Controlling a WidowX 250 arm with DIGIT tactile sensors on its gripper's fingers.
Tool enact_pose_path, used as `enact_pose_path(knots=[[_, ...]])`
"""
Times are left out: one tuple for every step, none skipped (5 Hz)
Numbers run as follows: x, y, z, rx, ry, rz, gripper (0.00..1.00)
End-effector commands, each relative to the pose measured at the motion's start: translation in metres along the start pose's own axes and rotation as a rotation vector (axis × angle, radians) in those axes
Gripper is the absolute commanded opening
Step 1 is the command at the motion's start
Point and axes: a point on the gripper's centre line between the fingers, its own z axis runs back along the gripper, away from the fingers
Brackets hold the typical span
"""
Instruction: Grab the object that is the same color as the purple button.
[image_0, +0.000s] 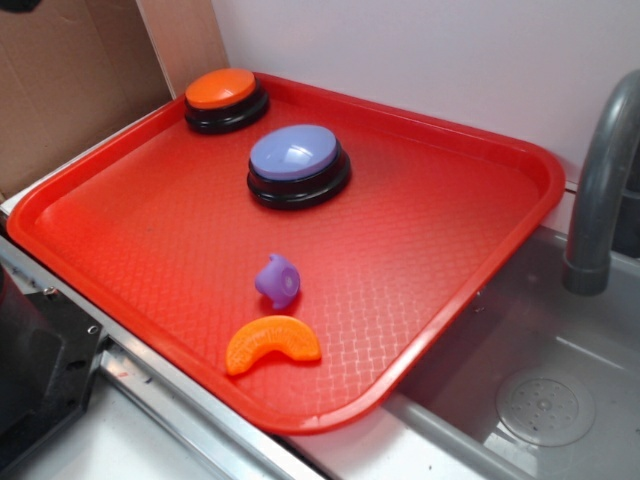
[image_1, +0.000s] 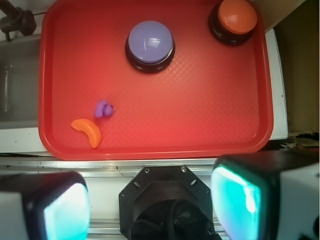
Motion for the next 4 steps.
enact_pose_path(knots=[[0.0,0.0,0.0,0.0,0.0,0.0,1.0],[0.003,-0.008,-0.011,-0.045,-0.026,0.022,1.0],[0.008,-0.013,-0.023,-0.08,-0.03,0.059,1.0],[0.016,-0.024,-0.04,-0.123,-0.061,0.125,1.0]])
